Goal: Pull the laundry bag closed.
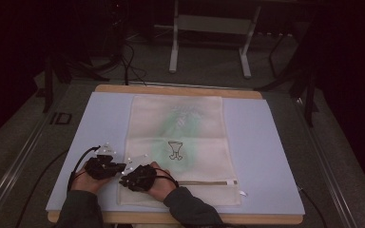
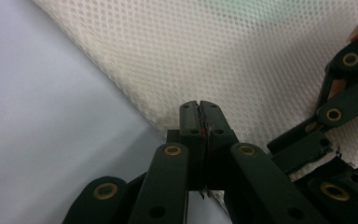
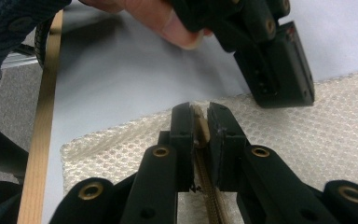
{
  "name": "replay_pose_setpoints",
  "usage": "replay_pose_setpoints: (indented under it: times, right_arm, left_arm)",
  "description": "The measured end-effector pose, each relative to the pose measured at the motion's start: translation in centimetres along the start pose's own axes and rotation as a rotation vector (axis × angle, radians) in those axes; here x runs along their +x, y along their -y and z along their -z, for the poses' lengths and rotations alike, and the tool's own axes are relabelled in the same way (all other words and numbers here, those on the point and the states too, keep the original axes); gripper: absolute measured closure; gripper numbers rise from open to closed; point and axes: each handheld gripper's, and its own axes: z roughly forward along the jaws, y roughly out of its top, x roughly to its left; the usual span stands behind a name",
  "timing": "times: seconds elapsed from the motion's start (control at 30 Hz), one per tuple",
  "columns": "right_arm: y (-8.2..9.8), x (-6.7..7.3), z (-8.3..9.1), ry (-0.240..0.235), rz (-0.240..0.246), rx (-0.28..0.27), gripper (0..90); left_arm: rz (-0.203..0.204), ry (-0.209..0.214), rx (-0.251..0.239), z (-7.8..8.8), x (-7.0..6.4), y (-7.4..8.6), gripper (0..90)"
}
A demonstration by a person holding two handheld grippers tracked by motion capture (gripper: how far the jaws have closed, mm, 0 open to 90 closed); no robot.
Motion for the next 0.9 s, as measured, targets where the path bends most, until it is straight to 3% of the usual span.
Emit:
replay_pose_setpoints:
  times: [0.3,0.53,0.9]
  right_arm:
    - [0.1,-0.1,0.0,-0.001,0.000,-0.004,81.2]
    - [0.1,0.1,0.1,0.006,0.003,-0.014,80.7]
    - [0.2,0.2,0.1,0.012,0.002,-0.008,81.6]
  left_arm:
    - [0.009,0.014,0.027,-0.1,-0.2,0.1,89.1]
    - [-0.011,-0.041,0.061,-0.1,-1.1,-0.1,89.5]
    - [0.010,-0.034,0.071,0.3,-1.2,0.3,89.6]
